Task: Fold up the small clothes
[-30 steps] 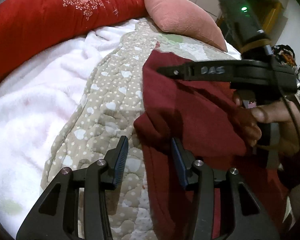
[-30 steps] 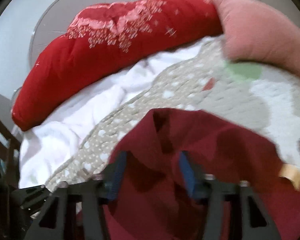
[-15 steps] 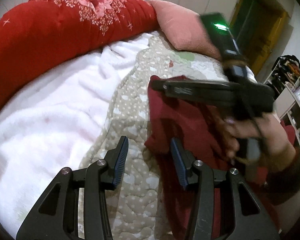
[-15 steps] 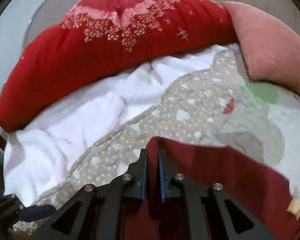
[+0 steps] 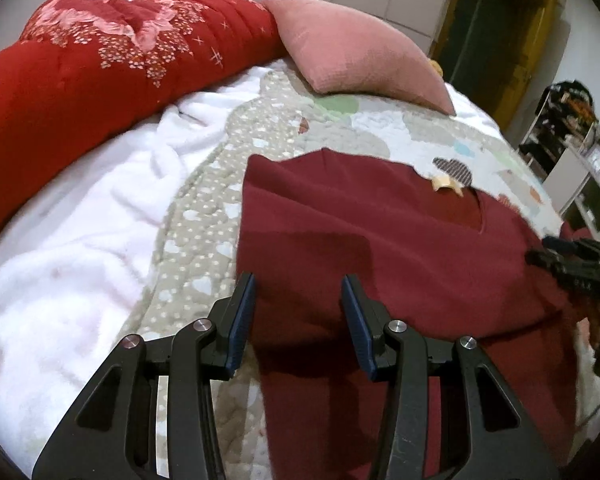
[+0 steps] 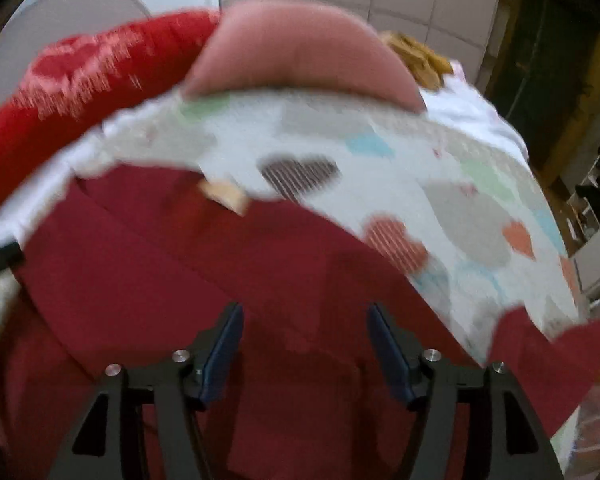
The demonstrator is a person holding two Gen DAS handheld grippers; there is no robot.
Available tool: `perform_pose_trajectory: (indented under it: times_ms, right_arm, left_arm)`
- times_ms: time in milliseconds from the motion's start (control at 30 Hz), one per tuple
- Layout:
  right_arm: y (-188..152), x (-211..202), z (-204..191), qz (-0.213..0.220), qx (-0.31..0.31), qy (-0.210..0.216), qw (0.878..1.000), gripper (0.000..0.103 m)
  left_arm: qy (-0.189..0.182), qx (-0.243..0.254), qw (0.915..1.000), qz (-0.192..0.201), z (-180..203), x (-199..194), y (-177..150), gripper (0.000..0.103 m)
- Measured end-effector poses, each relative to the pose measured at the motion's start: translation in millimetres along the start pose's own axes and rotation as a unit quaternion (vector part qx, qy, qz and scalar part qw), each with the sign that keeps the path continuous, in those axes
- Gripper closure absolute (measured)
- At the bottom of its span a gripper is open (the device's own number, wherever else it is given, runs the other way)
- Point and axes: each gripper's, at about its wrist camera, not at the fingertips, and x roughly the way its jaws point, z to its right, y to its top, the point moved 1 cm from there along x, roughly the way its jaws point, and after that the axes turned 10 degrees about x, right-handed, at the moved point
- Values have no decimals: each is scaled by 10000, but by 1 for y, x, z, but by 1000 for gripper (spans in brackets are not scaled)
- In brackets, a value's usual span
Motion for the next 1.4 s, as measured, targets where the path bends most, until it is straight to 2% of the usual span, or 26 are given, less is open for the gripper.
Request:
perform_pose_trajectory:
  times_ms: [67,133,167,200,300,367,433,500,567,667,733,800,867,933,967,1000,1067,1167,1233,1300,1400]
  right_arm:
    - [-8,11,3,-252,-95,89,9996,44]
    - [-14,6,0,-15,-258,154,9995,66]
    - [-14,2,-3,100,-428,-45,9990,95]
    - [-13,-1,-4,169,-505,-186,9984,98]
    - [-4,-14,-1,409,-485,-202,9978,98]
    - [4,-21,4,655,-428,-373,9962,98]
    - [9,-23,12,649,-85,-92,9978,98]
    - [11,-20,8,622,-110,93,9980,99]
    - [14,-17,6,714,-309,-501,9957,99]
    - [25,-15,15,809,-39,-915,9925,99]
    - [27,-12,20,895,96,-1112,9897,99]
    - [24,-1,24,590,235,-808,9947,99]
    - [17,7,26,365,317,-774,9958,98]
    - [11,-4,32,507,488,-874,9937,83]
    - [8,-11,34,586,594,-875,9927,72]
    - [5,-23,36,699,742,-729,9921,69]
    - [0,-34,32,740,773,-394,9935,69]
    - [-13,-36,12,568,522,-71,9970,69]
    - [-21,-24,1,341,378,-82,9987,69]
    - [-28,-8,-3,87,393,-207,9990,69]
    - [-32,-15,-5,208,469,-196,9985,69]
  left_arm:
    - [89,80,9999,-59,3,3,-2,59]
    - [149,114,9998,-82,5,5,-2,59]
    - [174,104,9998,-88,5,5,-1,59]
    - [183,76,9998,-86,5,4,0,59]
    - [135,-22,9999,-39,7,3,4,59]
    - [130,2,9999,-57,11,5,6,59]
    - [184,71,9998,-90,15,7,5,59]
    - [209,129,9997,-82,17,7,4,59]
    - [182,138,9996,-137,17,10,3,59]
    - [36,108,9998,-149,20,10,1,59]
    - [133,213,9996,-144,25,10,1,59]
    - [210,335,9990,-203,29,13,-1,59]
    - [226,379,9988,-227,30,13,-2,59]
    - [197,327,9990,-211,28,11,-2,59]
    - [178,290,9992,-205,27,9,-1,59]
    - [165,240,9994,-179,26,8,-1,59]
    - [193,191,9995,-135,24,5,0,59]
    - [339,146,9992,-180,20,8,0,59]
    - [425,147,9987,-243,17,13,-3,59]
    - [701,179,9967,-367,11,18,-6,58]
    - [390,-211,9982,-416,-7,17,-12,57]
